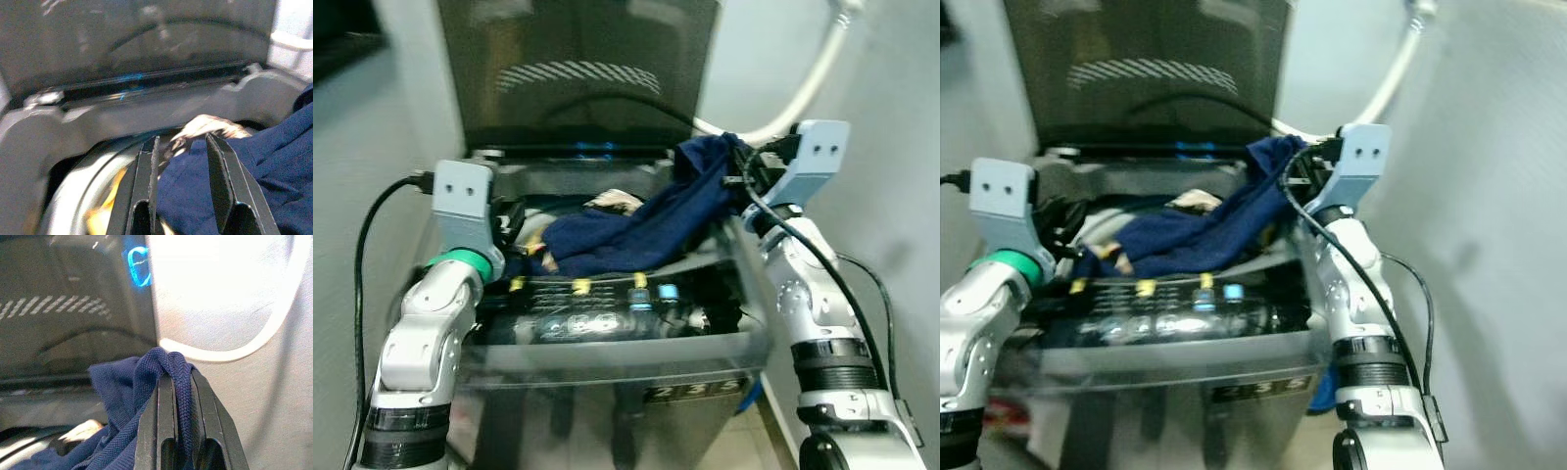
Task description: Clothes washing
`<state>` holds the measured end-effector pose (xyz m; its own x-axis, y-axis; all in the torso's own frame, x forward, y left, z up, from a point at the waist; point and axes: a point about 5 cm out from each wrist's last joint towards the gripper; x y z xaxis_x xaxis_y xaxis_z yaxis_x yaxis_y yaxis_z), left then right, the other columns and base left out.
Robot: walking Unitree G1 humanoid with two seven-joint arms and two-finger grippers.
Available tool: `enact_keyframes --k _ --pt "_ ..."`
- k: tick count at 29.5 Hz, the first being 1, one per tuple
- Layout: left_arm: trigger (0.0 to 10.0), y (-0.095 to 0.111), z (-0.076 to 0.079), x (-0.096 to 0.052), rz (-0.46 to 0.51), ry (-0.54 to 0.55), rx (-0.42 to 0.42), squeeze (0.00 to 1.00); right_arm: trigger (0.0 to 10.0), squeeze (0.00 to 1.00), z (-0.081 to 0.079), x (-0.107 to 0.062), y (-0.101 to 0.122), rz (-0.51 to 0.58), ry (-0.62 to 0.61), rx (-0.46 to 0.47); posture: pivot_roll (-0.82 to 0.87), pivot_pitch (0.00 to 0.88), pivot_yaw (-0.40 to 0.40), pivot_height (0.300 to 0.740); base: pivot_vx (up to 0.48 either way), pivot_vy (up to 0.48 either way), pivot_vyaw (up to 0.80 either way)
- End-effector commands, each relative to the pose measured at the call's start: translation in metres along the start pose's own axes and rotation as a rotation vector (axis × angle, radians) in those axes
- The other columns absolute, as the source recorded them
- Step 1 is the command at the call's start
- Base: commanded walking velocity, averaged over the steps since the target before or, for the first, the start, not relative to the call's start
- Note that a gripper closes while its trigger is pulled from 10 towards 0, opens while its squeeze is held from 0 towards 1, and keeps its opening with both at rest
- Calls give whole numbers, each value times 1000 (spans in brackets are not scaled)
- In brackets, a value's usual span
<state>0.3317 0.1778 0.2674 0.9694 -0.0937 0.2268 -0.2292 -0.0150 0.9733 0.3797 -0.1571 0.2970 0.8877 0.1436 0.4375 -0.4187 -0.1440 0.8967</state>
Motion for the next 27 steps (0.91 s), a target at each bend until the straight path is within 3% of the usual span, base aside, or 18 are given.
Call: enact_keyframes --k 1,7,12,20,27 --pt "10000 -2 -3 -1 -12 10 -3 0 10000 0 -3 3 8 30 7 0 58 52 31 740 0 0 -800" --pt "10000 0 -4 -1 -7 9 3 0 10000 0 -4 3 6 25 12 -13 57 55 28 740 0 0 -800" --pt "10000 1 -7 -1 -3 24 1 0 10000 0 -7 3 3 11 26 -48 56 59 24 740 0 0 0" --pt "10000 1 -8 -2 -5 25 -4 0 10000 0 -8 3 3 11 36 -47 55 61 22 740 0 480 0" --pt "10000 2 -9 -2 -6 22 19 0 10000 0 -10 3 3 17 46 -42 55 59 23 740 0 0 0"
Point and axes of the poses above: a point about 5 cm out from each wrist's last joint towards the gripper, its own x axis pointing out of the wrist towards the gripper, its own y axis along the axis of the wrist's last joint, z = x × y, and after that the axes turned 2 degrees about -x, right-handed
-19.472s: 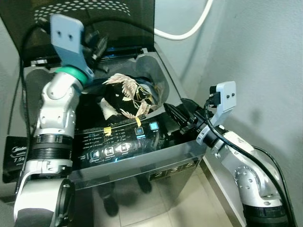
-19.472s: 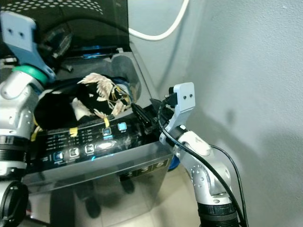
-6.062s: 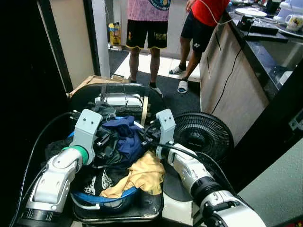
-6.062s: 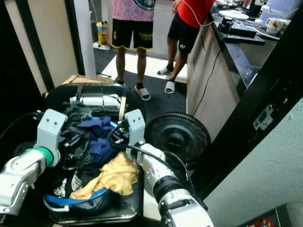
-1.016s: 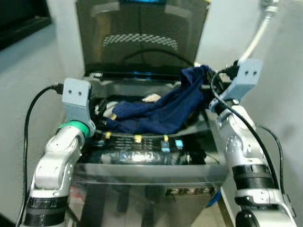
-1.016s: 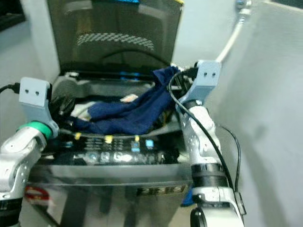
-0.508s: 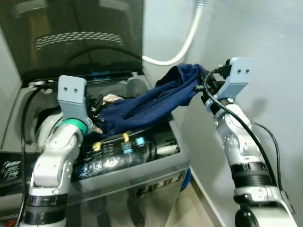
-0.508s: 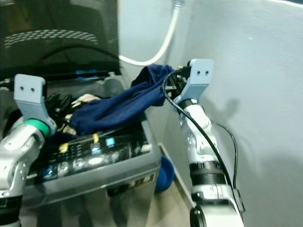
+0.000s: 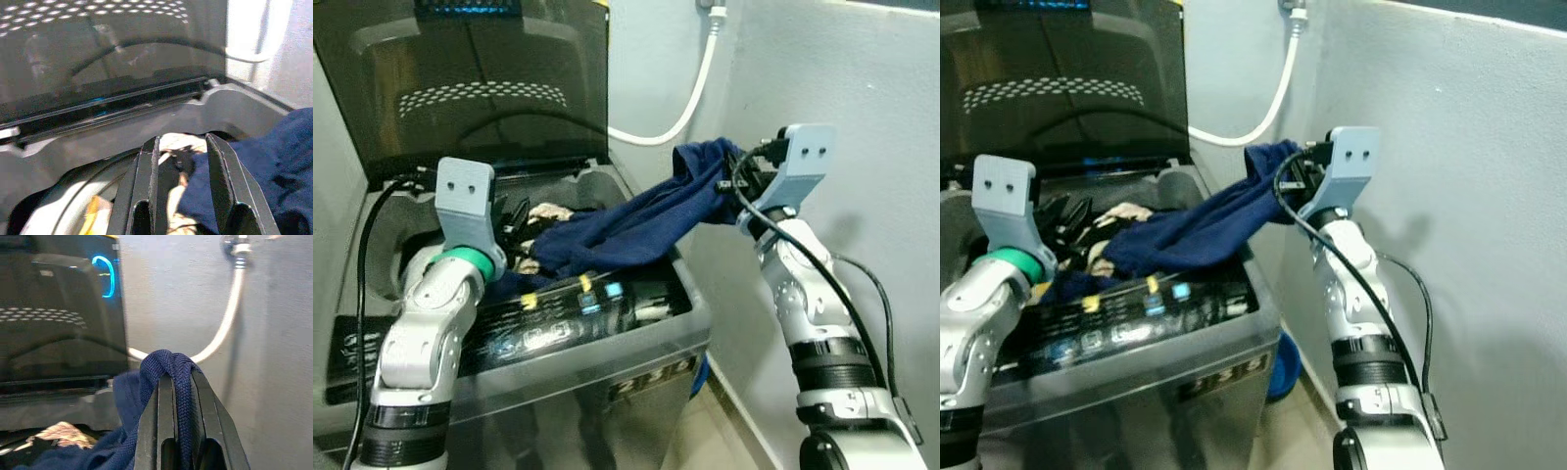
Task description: Clothes washing
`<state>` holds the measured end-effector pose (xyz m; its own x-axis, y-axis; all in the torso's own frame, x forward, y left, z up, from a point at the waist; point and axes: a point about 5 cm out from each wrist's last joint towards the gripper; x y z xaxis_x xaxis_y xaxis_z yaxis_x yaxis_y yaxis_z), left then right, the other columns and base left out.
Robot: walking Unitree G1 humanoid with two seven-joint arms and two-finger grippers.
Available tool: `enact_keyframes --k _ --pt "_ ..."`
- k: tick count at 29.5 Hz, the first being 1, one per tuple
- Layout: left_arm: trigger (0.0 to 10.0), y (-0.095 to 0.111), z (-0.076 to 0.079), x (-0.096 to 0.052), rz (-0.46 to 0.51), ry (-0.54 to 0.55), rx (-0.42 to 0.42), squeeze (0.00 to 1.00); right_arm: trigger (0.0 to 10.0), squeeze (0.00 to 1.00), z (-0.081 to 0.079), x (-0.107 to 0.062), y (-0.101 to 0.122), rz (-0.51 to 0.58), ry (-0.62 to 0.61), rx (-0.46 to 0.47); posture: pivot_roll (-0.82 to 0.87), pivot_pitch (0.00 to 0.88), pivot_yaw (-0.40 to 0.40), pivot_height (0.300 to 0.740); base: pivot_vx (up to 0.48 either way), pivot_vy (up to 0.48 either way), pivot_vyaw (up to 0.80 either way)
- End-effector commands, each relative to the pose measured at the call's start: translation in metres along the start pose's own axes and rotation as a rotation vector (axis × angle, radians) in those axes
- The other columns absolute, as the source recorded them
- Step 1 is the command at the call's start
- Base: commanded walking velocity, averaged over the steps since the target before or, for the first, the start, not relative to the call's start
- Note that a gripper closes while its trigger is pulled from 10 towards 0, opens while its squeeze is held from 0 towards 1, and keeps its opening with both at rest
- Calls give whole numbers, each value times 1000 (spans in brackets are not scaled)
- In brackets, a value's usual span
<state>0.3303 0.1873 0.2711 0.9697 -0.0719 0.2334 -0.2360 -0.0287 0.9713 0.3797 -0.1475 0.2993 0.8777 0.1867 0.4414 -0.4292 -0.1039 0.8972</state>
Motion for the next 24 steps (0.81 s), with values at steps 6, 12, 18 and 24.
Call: enact_keyframes --k 6,12,18,24 --pt "10000 -2 -1 0 -12 1 14 0 10000 0 -1 1 2 15 9 0 53 60 20 740 0 0 0" --pt "10000 -3 -1 -1 -20 -4 23 0 10000 0 -3 2 3 18 21 2 55 60 17 740 0 0 0" --pt "10000 -5 0 -2 -31 -2 22 0 10000 0 -6 3 3 21 37 11 58 61 16 740 0 399 0" --pt "10000 -3 1 -3 -23 -7 26 0 10000 0 -7 2 1 22 53 25 58 53 16 740 0 204 0"
Point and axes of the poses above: a point about 5 cm out from each wrist's last joint towards the gripper, its own x axis pointing out of the wrist towards the gripper, its own y axis along the axis of the wrist's last joint, z = x × y, and after that the axes turned 2 degrees about -x, right-handed
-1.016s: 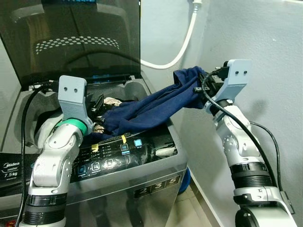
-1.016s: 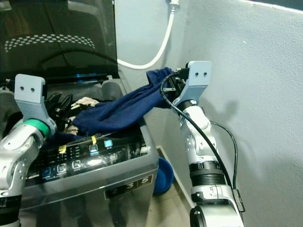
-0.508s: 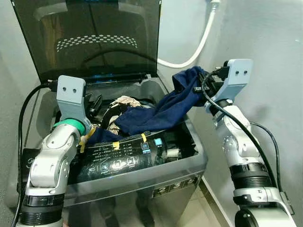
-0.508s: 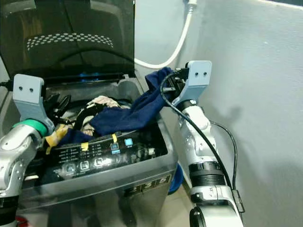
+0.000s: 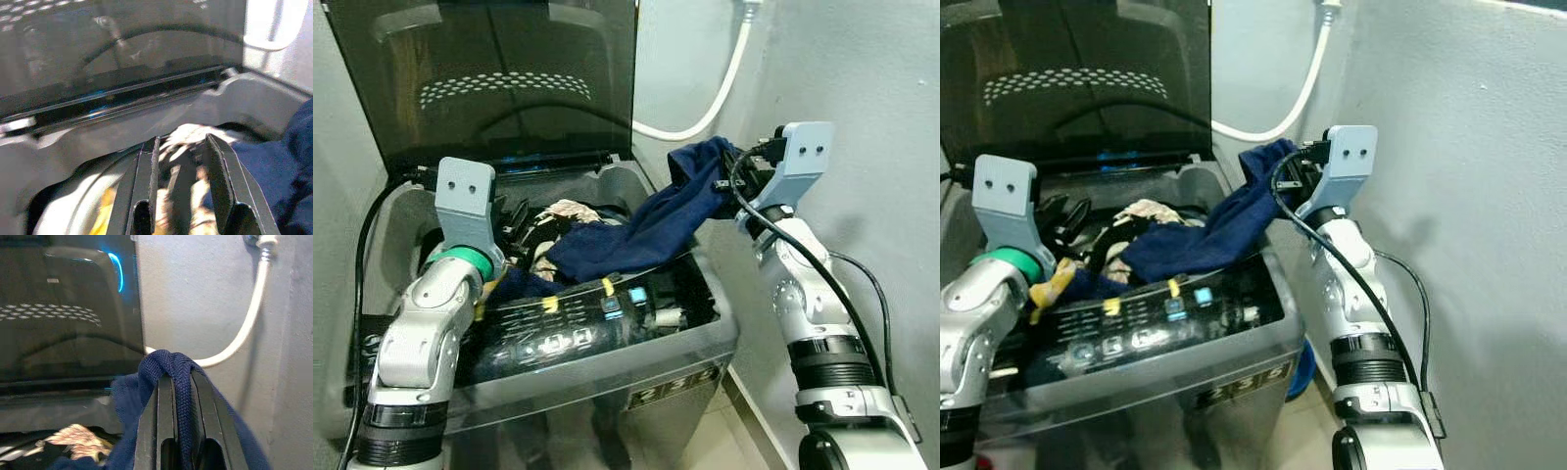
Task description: Clothes washing
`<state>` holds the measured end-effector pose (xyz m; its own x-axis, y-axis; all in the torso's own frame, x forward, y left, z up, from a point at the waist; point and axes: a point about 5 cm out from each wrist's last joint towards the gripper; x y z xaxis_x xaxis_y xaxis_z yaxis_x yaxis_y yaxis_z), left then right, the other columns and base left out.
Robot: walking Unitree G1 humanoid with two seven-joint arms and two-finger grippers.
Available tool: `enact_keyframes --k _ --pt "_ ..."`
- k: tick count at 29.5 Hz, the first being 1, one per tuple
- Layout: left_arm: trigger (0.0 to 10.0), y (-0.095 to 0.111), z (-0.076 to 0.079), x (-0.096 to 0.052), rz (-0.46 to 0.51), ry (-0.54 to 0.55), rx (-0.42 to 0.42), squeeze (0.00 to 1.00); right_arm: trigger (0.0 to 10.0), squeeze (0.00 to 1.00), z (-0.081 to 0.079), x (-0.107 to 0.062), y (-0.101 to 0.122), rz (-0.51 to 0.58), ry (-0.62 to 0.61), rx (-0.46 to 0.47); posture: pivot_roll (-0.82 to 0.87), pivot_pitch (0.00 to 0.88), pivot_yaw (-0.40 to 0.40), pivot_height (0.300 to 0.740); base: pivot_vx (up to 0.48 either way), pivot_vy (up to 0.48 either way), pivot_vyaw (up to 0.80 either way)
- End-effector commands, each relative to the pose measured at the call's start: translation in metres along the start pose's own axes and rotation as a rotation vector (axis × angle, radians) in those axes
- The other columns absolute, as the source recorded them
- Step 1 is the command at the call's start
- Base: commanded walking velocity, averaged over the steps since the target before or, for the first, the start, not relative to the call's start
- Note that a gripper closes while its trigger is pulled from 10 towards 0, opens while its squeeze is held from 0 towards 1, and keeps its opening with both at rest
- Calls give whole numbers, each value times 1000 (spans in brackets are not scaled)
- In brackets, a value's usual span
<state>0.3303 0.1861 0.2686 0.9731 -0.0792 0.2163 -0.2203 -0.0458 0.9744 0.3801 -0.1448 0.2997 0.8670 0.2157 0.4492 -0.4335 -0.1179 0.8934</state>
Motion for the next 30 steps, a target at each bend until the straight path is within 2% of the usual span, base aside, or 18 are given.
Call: enact_keyframes --k 1,6,9,10,11,12,14,15,17,18,19,20,23,24,26,27,29,30 --pt "10000 -1 0 -2 -6 1 10 0 10000 0 -5 1 1 14 22 12 58 53 16 740 0 0 0" --pt "10000 1 -1 -2 7 6 20 0 10000 0 -10 6 4 1 79 0 50 46 15 740 0 0 0" --pt "10000 2 -4 -1 18 15 38 0 10000 0 -28 19 7 -42 212 -70 43 42 23 740 0 0 0" --pt "10000 2 -4 -1 18 15 38 0 10000 0 -28 19 7 -42 212 -70 43 42 23 740 0 0 0" --pt "10000 2 -6 -2 17 3 60 0 10000 0 -37 33 28 26 252 -78 43 37 27 740 0 0 0" --pt "10000 2 -7 -2 17 -9 81 0 10000 0 -39 46 54 126 219 -62 46 34 26 740 0 0 0" --pt "10000 2 -7 -2 17 -9 81 0 10000 0 -39 46 54 126 219 -62 46 34 26 740 0 0 0" --pt "10000 3 -7 -2 21 -24 93 0 10000 0 -35 56 79 220 166 24 56 33 19 740 0 0 0" --pt "10000 3 -7 -2 21 -24 93 0 10000 0 -35 56 79 220 166 24 56 33 19 740 0 0 0" --pt "10000 5 -7 -3 30 -36 110 0 10000 0 -33 62 92 266 131 68 66 34 13 740 0 0 0" --pt "10000 5 -7 -3 30 -36 110 0 10000 0 -33 62 92 266 131 68 66 34 13 740 0 0 0" --pt "10000 8 -8 -4 40 -41 119 0 10000 0 -39 63 94 283 148 143 75 38 9 740 0 0 0" --pt "10000 8 -8 -4 40 -41 119 0 10000 0 -39 63 94 283 148 143 75 38 9 740 0 0 0" --pt "10000 9 -9 -6 46 -46 127 0 10000 0 -47 63 96 298 185 208 82 41 13 740 0 0 0" --pt "10000 9 -9 -6 46 -46 127 0 10000 0 -47 63 96 298 185 208 82 41 13 740 0 0 0" --pt "10000 10 -11 -7 49 -52 128 0 10000 0 -57 65 139 446 293 394 81 49 27 740 0 0 0" --pt "10000 10 -11 -7 49 -52 128 0 10000 0 -57 65 139 446 293 394 81 49 27 740 0 0 0" --pt "10000 10 -12 -7 49 -53 128 0 10000 0 -57 65 154 495 321 439 81 49 27 740 0 0 0"
Point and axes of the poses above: a point about 5 cm out from each wrist's last joint towards the gripper, its own x axis pointing out of the wrist towards the gripper, its own y axis along the axis of the wrist's last joint, z = x × y, and after that the axes turned 2 degrees about -x, right-handed
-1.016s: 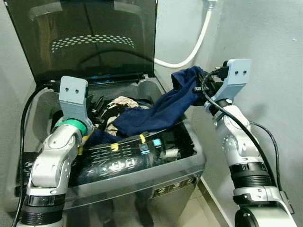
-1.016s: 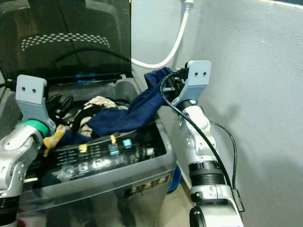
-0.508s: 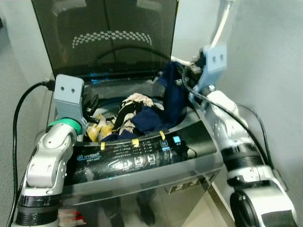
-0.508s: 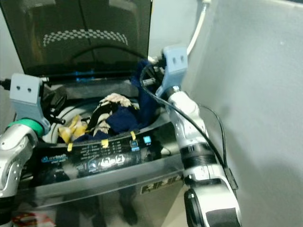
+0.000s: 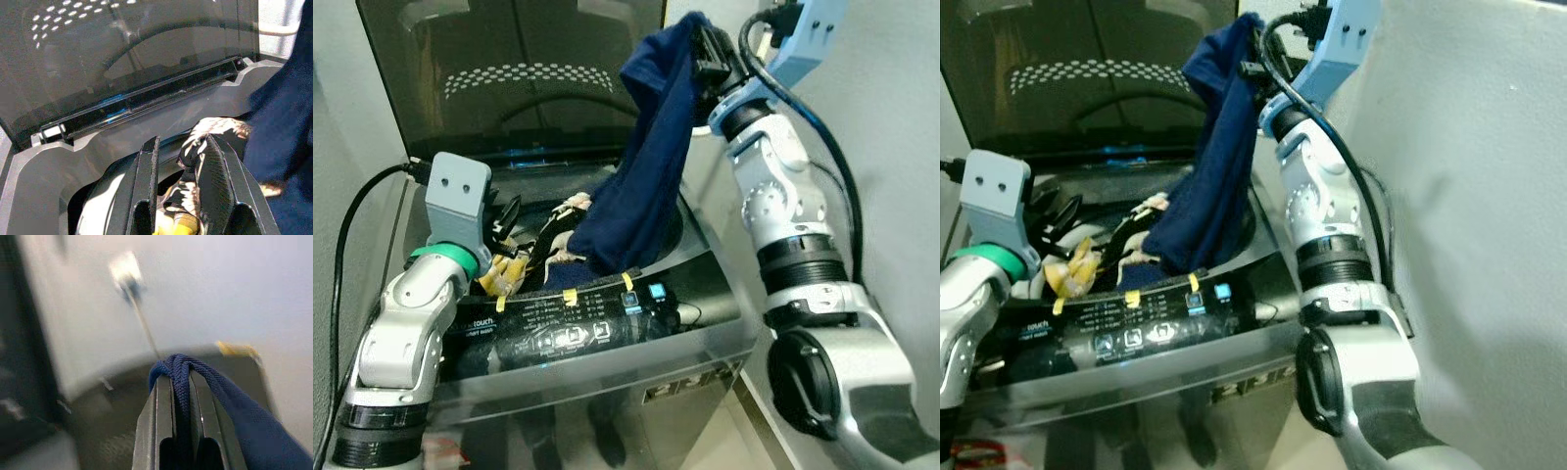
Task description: Clothes washing
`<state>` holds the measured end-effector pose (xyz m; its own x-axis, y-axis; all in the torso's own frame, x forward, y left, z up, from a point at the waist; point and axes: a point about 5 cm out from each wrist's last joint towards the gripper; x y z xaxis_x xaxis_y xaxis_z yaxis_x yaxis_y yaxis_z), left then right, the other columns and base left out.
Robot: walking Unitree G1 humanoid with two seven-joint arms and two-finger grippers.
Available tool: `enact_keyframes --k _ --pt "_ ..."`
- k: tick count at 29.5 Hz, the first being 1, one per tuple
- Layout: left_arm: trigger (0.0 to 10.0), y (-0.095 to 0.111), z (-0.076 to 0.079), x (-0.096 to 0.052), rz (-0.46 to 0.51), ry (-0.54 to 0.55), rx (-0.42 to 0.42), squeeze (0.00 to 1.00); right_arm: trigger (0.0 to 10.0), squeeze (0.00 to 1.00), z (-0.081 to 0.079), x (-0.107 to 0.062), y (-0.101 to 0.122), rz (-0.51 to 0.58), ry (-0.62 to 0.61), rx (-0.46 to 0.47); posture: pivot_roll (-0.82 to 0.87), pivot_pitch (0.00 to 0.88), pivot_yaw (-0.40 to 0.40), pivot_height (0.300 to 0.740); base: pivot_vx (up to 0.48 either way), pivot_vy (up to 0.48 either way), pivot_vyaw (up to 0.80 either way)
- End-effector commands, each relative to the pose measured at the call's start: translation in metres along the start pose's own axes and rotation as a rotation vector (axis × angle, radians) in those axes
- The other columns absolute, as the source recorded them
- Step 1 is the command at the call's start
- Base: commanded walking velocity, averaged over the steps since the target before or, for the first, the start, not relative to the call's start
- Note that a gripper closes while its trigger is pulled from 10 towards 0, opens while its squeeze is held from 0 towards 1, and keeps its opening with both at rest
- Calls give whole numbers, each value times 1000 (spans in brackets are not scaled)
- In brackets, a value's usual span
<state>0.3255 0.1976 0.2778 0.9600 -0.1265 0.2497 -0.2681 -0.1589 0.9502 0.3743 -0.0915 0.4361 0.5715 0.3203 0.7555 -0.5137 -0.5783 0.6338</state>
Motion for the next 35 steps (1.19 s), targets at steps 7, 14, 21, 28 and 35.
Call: enact_keyframes --k 7,14,21,28,35 --pt "10000 3 0 -1 24 -24 12 0 10000 0 -24 -4 -34 -172 225 -119 79 53 30 740 0 0 0" --pt "10000 3 0 0 28 -36 14 0 10000 0 -42 -61 -136 -558 438 -329 76 64 16 740 0 0 0" --pt "10000 4 -1 -3 30 -31 19 0 10000 0 -48 -63 -149 -609 431 -325 79 73 -11 740 0 0 0" --pt "10000 2 -7 -14 17 -27 28 0 10000 0 -59 -70 -163 -711 535 -322 86 87 -67 740 0 0 0" --pt "10000 -7 -4 -29 -121 -185 108 0 10000 0 -59 -75 -172 -806 526 -344 93 96 -104 740 0 0 0"
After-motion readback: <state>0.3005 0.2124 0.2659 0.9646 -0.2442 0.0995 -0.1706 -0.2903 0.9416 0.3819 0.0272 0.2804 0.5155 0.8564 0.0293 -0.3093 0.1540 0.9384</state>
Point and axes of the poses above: a point about 5 cm out from each wrist's last joint towards the gripper, its own x axis pointing out of the wrist towards the gripper, its own y axis along the axis of the wrist's last joint, z = x × y, and after that the axes turned 2 degrees about -x, right-handed
